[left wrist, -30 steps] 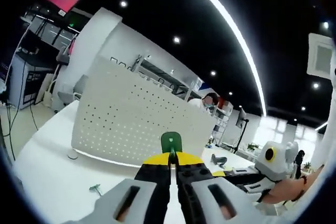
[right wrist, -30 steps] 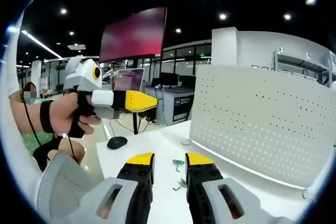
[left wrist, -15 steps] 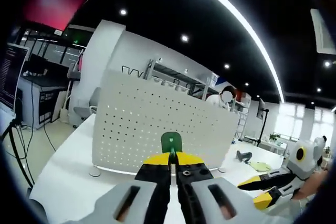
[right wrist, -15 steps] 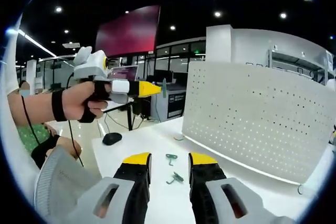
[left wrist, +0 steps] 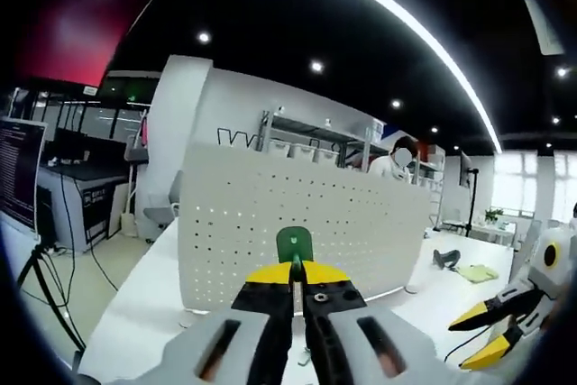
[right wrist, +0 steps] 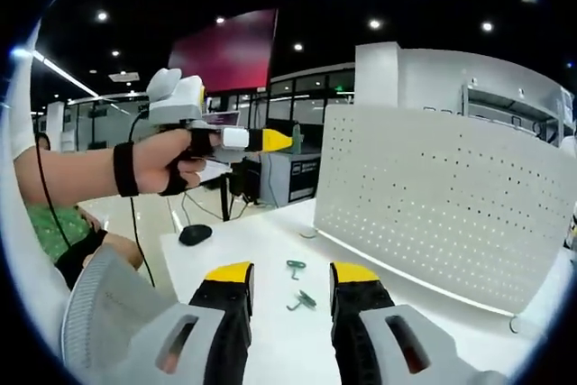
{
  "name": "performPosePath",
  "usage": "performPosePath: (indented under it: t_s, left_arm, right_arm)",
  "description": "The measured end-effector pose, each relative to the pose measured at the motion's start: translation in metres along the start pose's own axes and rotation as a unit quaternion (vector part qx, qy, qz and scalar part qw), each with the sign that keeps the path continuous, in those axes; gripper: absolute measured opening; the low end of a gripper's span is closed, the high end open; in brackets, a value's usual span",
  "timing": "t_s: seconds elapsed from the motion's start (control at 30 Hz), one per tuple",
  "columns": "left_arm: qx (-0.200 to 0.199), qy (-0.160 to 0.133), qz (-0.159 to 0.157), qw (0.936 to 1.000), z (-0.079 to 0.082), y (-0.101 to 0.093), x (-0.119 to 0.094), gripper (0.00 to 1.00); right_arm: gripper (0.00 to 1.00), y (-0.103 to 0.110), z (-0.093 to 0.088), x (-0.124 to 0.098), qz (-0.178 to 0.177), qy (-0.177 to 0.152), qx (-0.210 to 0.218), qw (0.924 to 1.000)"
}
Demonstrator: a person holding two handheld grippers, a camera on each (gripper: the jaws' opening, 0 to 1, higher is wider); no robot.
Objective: Insert the hook assembly into the mounting plate slot until the hook locks in place.
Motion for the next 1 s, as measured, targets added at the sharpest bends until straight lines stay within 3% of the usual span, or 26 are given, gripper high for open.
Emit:
performPosePath:
  t_s: [0.2, 0.27, 0.37, 0.43, 0.67, 1.0]
  left_arm:
    - [-0.006, -0.012, 0.019, 0.9997, 0.006, 0.006, 0.01, 0.02]
    - [0.02, -0.014, 0.034, 0.9991, 0.006, 0.01, 0.013, 0.02]
    - [0.007, -0.015, 0.033, 0.9993, 0.008, 0.009, 0.02, 0.02]
    - [0.035, -0.01, 0.044, 0.9983, 0.007, 0.012, 0.025, 0.02]
    - [0.064, -0.011, 0.066, 0.9957, 0.007, 0.017, 0.039, 0.02]
    - [0.087, -0.018, 0.073, 0.9934, 0.011, 0.016, 0.052, 0.02]
  right_arm:
    - [0.34, -0.005, -0.001, -0.008, -0.013, -0.001, 0.004, 0.9999]
    - [0.34, -0.006, 0.0, -0.009, -0.016, -0.001, 0.004, 0.9999]
    - [0.34, -0.007, 0.001, -0.013, -0.022, -0.001, 0.003, 0.9998]
    - [0.34, -0.008, 0.001, -0.014, -0.024, -0.002, 0.005, 0.9997]
    - [0.33, -0.008, -0.003, -0.02, -0.03, 0.004, 0.007, 0.9995]
    - [0.34, -0.01, -0.009, -0.024, -0.033, 0.01, 0.015, 0.9993]
Point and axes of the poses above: the point that each gripper's makers call its tool centre point, and the gripper's own axes: x roughly forward along the fingers, y roughly to its left, z roughly out of its top, the point moved 2 cm from there along -x, roughly backward along the fingers, and after that the axes turned 14 degrees about z, right-handed, at the moved point
